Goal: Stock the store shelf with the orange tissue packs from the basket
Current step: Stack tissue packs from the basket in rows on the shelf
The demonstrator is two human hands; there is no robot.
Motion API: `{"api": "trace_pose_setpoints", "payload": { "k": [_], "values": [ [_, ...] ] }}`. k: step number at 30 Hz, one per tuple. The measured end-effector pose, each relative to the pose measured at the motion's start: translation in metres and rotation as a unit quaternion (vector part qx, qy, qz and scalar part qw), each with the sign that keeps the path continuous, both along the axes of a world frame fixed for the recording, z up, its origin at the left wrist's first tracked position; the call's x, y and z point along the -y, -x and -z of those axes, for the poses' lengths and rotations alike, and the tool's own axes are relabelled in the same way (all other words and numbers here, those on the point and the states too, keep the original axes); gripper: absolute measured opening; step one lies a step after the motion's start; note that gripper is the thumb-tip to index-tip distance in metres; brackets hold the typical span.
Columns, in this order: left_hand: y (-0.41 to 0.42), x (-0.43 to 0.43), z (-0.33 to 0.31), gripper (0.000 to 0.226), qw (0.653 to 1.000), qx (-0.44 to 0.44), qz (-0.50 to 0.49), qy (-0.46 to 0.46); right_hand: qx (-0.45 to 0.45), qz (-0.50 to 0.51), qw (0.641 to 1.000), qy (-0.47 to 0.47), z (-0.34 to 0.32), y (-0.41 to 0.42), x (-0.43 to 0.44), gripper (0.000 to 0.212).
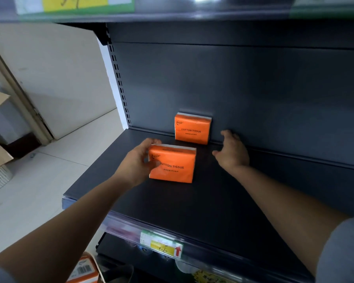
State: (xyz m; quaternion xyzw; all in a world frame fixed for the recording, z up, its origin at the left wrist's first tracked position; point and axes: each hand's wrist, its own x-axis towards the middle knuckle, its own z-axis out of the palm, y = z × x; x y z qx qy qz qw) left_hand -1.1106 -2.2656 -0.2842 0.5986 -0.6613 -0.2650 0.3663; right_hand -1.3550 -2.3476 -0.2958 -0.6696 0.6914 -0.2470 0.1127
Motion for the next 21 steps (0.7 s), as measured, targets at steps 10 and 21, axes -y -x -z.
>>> {"api": "trace_pose_setpoints", "payload": {
  "k": [10, 21],
  "values": [
    [0.033, 0.077, -0.002, 0.054, 0.993, 0.111, -0.027, 0.031, -0.072, -0.047, 0.995, -0.049, 0.015, 0.026, -0.015, 0.042],
    [0.049, 0.102, 0.007, 0.066, 0.981, 0.183, -0.049, 0.048, -0.057, -0.053, 0.995, -0.06, 0.014, 0.026, -0.007, 0.042]
  ]
}}
